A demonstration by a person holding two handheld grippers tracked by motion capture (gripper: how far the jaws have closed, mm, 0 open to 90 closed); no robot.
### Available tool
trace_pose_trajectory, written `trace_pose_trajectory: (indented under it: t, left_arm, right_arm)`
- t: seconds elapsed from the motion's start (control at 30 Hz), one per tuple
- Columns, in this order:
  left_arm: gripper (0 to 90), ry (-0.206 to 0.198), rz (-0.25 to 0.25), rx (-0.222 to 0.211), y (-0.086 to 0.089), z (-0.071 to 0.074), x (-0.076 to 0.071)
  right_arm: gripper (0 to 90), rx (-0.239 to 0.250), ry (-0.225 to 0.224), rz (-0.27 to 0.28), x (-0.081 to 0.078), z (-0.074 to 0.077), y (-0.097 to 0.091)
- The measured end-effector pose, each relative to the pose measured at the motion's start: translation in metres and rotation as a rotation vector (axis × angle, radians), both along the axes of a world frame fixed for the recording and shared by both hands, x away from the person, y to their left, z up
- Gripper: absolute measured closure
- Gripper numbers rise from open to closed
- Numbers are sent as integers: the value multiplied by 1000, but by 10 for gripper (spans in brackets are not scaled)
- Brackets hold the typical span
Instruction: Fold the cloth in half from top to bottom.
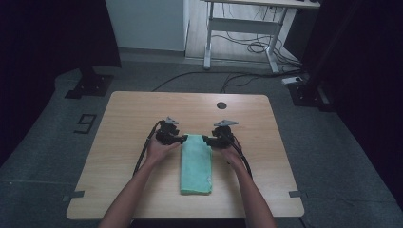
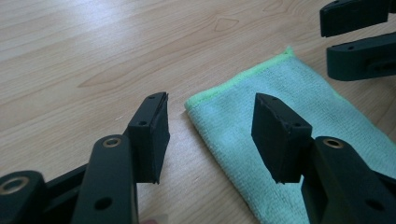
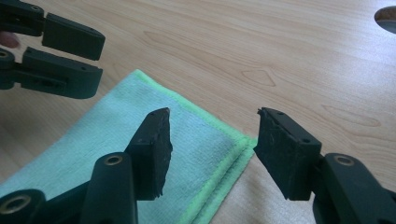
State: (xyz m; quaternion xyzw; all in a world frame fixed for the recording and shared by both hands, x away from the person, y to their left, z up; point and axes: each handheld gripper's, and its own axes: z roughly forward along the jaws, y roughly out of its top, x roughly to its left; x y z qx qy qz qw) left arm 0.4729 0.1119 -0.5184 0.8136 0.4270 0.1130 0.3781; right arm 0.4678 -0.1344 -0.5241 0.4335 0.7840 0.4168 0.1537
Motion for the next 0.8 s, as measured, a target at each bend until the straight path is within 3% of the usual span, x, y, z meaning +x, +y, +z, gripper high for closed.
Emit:
trace_pose_trajectory:
  t: [0.8]
  left_arm:
    - [502, 43, 35, 30, -9, -17, 10]
  right_arm:
    - [439, -19, 57, -24, 17, -24, -1]
